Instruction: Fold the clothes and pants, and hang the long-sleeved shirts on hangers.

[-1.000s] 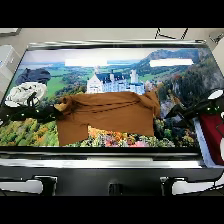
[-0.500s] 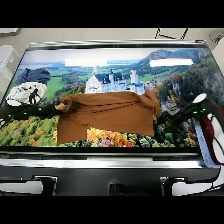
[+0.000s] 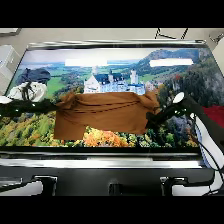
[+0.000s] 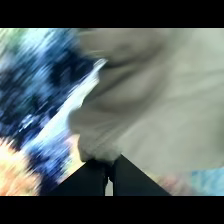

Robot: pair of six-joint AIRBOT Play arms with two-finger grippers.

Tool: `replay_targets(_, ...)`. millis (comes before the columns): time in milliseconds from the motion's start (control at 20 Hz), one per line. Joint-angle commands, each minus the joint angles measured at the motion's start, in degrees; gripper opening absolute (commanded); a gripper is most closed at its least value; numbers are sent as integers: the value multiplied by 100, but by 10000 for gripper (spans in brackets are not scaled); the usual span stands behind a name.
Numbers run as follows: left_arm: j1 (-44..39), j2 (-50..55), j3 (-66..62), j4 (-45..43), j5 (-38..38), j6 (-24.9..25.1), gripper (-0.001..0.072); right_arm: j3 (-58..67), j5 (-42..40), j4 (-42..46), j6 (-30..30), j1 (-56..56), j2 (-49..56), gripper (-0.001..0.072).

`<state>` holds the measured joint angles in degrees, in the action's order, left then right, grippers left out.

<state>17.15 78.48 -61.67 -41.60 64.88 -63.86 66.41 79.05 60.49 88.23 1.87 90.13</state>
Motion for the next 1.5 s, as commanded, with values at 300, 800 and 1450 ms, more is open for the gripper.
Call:
replay_targets(300,0,-3176,-3348,264,-1665,-380,28,4760,-1906,2577,-15,-101,-2863,36)
replay_targets(800,2,-4568,-3582,260,-2249,-730,28,4826,-2011,2542,549,-101,-4424,36)
replay_targets(1450,-219,-879,-1279,111,-815,-341,29,3045,-979,2124,1272,-101,-439,37)
